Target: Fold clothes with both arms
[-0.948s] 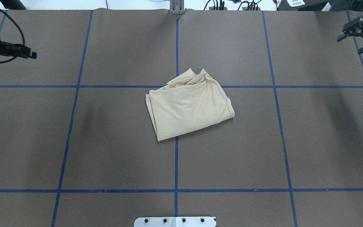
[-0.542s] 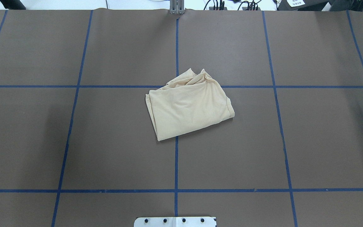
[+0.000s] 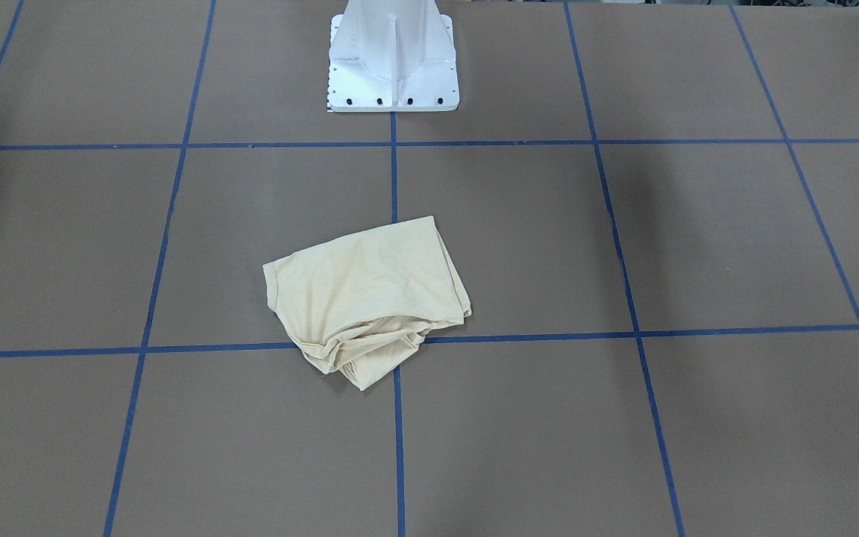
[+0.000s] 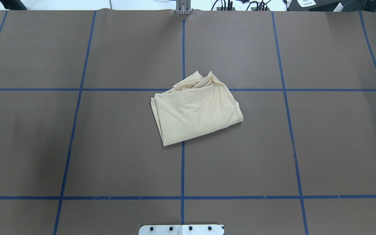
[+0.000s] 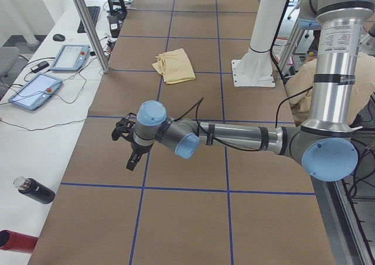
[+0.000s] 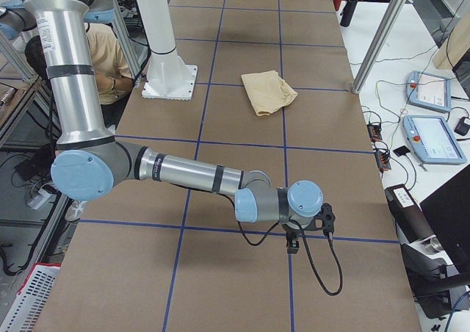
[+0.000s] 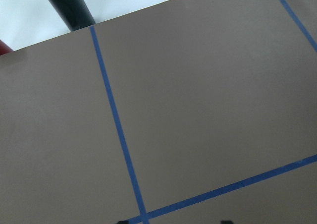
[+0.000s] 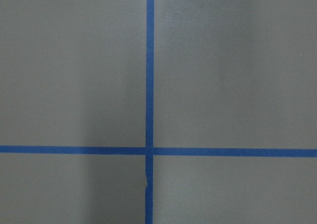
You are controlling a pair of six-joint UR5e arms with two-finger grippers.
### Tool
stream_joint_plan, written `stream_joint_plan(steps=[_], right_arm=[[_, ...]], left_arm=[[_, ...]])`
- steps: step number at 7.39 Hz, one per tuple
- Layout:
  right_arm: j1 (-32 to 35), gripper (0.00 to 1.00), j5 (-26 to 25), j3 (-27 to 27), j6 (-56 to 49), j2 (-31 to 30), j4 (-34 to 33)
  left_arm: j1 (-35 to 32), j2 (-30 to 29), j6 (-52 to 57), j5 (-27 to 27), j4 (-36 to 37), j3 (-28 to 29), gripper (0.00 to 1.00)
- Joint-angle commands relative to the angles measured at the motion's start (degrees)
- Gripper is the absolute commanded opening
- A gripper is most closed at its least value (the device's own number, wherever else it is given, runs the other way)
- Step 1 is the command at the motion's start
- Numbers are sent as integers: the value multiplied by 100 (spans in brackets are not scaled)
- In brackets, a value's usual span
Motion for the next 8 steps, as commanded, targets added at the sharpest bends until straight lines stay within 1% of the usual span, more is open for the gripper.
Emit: stream_joint_plan(steps=[1, 2, 3, 4, 5, 6, 7, 8], right_arm=[[-28, 100, 3, 94, -47, -10, -366], [-54, 100, 3, 269, -47, -53, -585], [-72, 100, -6, 393, -47, -115, -622], [-89, 100, -14, 751, 49, -115, -866], [-124, 100, -23, 1215, 59, -98, -1555], [-133, 100, -23, 1577, 68, -159, -1841], [-186, 100, -15, 1746, 224, -220, -1852], [-273, 100, -23, 1947, 565, -299, -1835]], left_arm=[[-105, -81, 33, -31, 1086, -248, 100], [-122, -116, 33, -40, 1613, -425, 100], [-140, 58, 15, -66, 1662, -592, 100], [-131, 294, 33, -67, 1584, -611, 100], [-131, 305, 24, -75, 1583, -646, 100], [-131, 340, 24, -67, 1583, -637, 100], [-122, 515, 33, -58, 1575, -637, 100], [-114, 560, 24, -67, 1583, -629, 100]])
